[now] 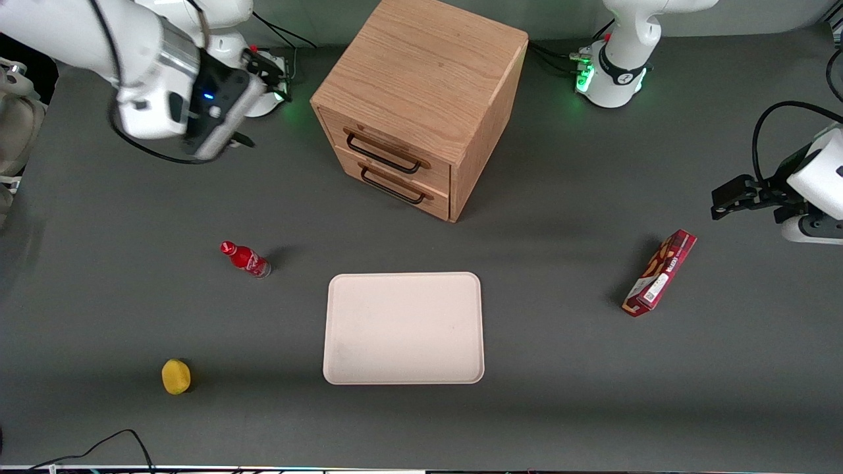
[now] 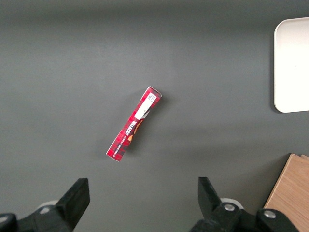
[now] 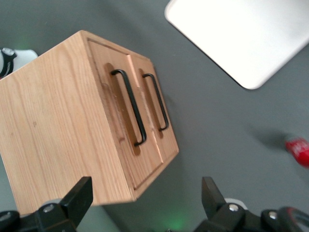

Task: Open upper drawer
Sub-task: 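Move the right gripper toward the upper drawer's black handle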

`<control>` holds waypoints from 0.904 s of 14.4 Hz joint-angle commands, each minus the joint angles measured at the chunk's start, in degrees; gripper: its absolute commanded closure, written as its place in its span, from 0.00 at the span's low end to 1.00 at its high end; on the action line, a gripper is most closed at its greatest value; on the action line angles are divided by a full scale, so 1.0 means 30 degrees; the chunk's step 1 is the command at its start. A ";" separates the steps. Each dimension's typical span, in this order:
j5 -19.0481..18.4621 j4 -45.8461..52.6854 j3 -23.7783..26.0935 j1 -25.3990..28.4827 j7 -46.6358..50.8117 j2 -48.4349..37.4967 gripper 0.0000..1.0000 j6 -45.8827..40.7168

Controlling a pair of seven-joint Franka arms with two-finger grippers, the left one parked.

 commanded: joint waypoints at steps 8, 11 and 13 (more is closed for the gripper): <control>0.1234 -0.4537 0.2182 -0.0012 -0.2895 0.2074 0.00 0.5326; 0.1354 -0.5884 0.2531 -0.0041 -0.2895 0.1868 0.00 0.6526; 0.1412 -0.6589 0.2651 -0.0012 -0.2779 0.1868 0.00 0.7610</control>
